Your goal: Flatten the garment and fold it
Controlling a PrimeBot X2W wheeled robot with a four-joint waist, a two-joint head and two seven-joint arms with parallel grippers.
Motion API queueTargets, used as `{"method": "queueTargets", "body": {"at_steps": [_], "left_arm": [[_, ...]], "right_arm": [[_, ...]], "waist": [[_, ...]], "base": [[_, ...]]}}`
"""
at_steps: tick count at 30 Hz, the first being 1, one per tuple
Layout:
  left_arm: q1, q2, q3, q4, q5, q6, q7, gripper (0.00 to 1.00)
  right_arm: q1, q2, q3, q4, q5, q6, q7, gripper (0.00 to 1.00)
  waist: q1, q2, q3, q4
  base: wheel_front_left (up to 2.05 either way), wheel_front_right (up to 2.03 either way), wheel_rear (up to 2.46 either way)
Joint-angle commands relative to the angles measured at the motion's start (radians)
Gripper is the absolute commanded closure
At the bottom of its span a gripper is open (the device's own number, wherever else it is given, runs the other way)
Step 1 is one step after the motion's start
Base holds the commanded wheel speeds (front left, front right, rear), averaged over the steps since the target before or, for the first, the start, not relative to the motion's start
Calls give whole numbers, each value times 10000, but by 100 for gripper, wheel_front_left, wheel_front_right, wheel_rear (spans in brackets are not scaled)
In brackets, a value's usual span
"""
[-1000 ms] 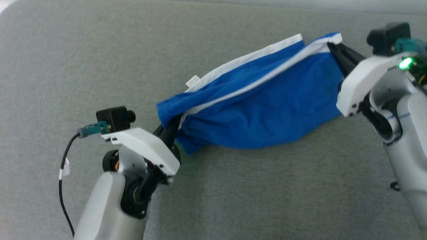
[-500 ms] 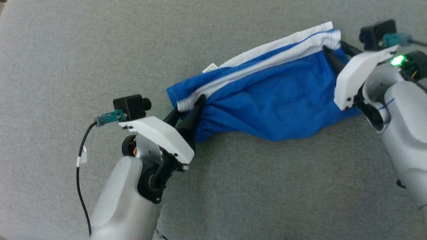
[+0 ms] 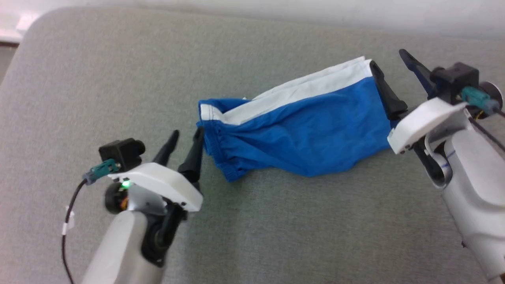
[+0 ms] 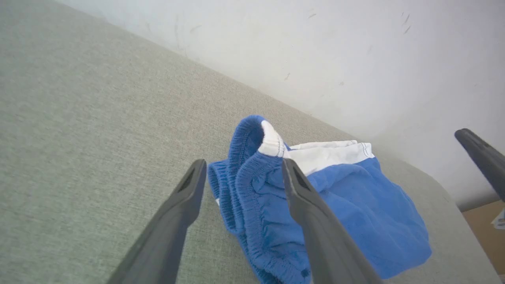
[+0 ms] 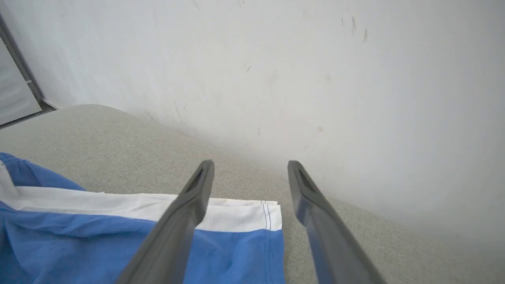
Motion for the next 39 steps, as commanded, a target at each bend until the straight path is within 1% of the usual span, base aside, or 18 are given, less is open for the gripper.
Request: {"method": "queueTargets", "body": {"at_steps": [1,2,4,6,8,11,14,17,20,23,27,28,29,31,33,39], "left_arm": [[113,260,-4,-164,332,195,56,0],[156,507,-70,-342,635,349,162,0],[213,660,-98,-760,592,348,465,0],[251,987,-228,-1000,678,357,1024,0],[223,1299,-448,-1099,680,301,1823,0],[100,1559,-707,-943,357,178,3108,0],[-56,1822,-803,-407,136,197,4104,0],[-258,1946,-827,231,-25,260,4737,0],[-497,1995,-1024,829,-146,172,5384,0],[-704,2006,-1259,1462,-204,96,5960,0],[-819,1838,-1595,2207,-244,-78,6339,1],[-814,1778,-1681,2314,-287,-149,6446,53],[-805,1719,-1749,2382,-341,-222,6530,100],[-792,1686,-1810,2429,-385,-297,6610,100],[-746,1641,-1862,2414,-493,-413,6696,100],[-762,1581,-1860,1661,-345,-478,6067,100]], "right_arm": [[320,57,-164,-290,-160,-11,-74,0],[597,119,-376,-644,-272,-11,-89,0],[1199,239,-785,-1368,-567,-11,-75,0],[1837,371,-1143,-2109,-854,-11,169,0],[2447,452,-1474,-2864,-1074,-11,548,0],[3291,500,-1929,-3914,-1399,-11,1193,0],[3952,589,-2236,-4812,-1607,-11,1704,0],[4438,701,-2412,-5495,-1695,-11,2101,0],[4760,787,-2559,-5948,-1717,-11,2387,0],[4901,858,-2661,-6134,-1634,-11,2751,0],[4830,887,-2614,-6277,-1369,-11,3140,0],[4789,871,-2594,-6290,-1284,-11,3231,0],[4746,817,-2559,-6260,-1222,-11,3392,0],[4683,793,-2524,-6223,-1083,-11,3537,0],[4484,698,-2502,-5964,-852,-11,3956,0],[3365,593,-2201,-4421,161,-11,5652,0]], "waist": [[2,-1,-533,-408],[2,-1,-609,-488],[2,-1,-723,-667],[2,-1,-826,-875],[2,-1,-850,-1046],[2,-1,-817,-1313],[2,-1,-734,-1632],[2,-1,-607,-1926],[2,-1,-482,-2124],[2,-1,-359,-2271],[2,-1,-271,-2373],[2,-1,-262,-2377],[2,-1,-260,-2367],[2,-1,-262,-2348],[2,-1,-276,-2290],[2,-1,-217,-1758]], "base": [[0,0,0],[0,0,0],[0,0,0],[0,0,0],[0,0,0],[0,0,0],[0,0,0],[0,0,0],[0,0,0],[0,0,0],[0,0,0],[0,0,0],[0,0,0],[0,0,0],[0,0,0],[0,0,0]]}}
